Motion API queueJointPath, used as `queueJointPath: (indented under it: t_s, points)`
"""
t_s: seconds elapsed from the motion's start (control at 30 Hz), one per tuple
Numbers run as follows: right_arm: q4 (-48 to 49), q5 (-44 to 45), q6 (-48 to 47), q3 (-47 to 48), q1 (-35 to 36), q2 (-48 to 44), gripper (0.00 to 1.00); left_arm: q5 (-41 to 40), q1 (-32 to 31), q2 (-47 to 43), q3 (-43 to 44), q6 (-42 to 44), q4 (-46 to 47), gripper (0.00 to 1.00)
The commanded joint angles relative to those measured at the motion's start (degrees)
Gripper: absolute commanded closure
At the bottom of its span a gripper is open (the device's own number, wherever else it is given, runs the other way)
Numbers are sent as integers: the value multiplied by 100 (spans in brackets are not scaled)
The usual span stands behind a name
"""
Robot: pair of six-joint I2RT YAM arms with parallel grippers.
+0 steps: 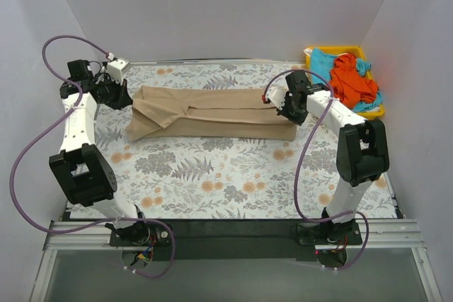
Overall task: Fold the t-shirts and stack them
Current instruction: Fold the tshirt
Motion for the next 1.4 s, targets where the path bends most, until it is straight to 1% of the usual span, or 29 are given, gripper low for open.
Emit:
queueJointPath:
  t_s: [0.0,0.13,0.33,0.53,0.77,0.8,0.83,0.87,0.9,0.93,0.97,1.0,1.07,1.1,1.17,1.2,1.23,1.27,1.37]
  points:
    - [-64,-54,-151,535,-36,232,99,-123,-182,118,327,-475,541,100]
    - [-64,-45,-160,931,-36,671,99,-370,-437,390,336,-677,884,100]
    - [-64,51,-195,1379,-62,1137,99,-668,-446,707,310,-1012,1411,100]
    - [-55,131,-274,1731,-124,1454,99,-924,-455,918,327,-1047,1702,100]
    - [-46,209,-248,1898,-141,1815,98,-1002,-464,1489,521,-1274,1790,100]
    - [-37,253,-196,1968,-133,1867,95,-1020,-464,1559,538,-1327,1842,100]
    - [-55,271,-152,2021,-141,1946,92,-1020,-473,1629,547,-1380,1878,90]
    - [-55,254,-90,2065,-141,1964,86,-1081,-481,1760,556,-1555,1930,84]
    - [-55,245,-37,2196,-133,1982,63,-1126,-482,1840,582,-1626,1957,79]
    - [-46,245,24,2276,-132,2008,54,-1161,-473,1893,695,-1705,1940,71]
    - [-63,262,120,2372,-132,2000,50,-1170,-481,1911,740,-1802,1939,68]
    - [-55,254,174,2443,-141,1973,44,-1222,-482,1876,741,-1933,1974,62]
    - [-55,201,288,2593,-132,1816,42,-1249,-490,1667,679,-2118,1983,56]
    - [-64,149,375,2610,-141,1745,42,-1171,-499,1543,609,-2232,1966,56]
    - [-90,-1,490,2637,-141,1491,42,-1152,-657,1236,136,-2198,1992,56]
    - [-107,-62,595,2611,-141,1342,42,-1196,-753,895,-66,-2094,2079,56]
    - [-125,-185,639,2541,-133,1280,42,-1170,-954,770,-277,-2014,2080,57]
    - [-151,-229,683,2488,-132,1235,44,-1196,-1061,656,-557,-1926,2071,58]
    - [-318,-335,824,2260,-141,1139,47,-1310,-1413,610,-788,-1680,1931,62]
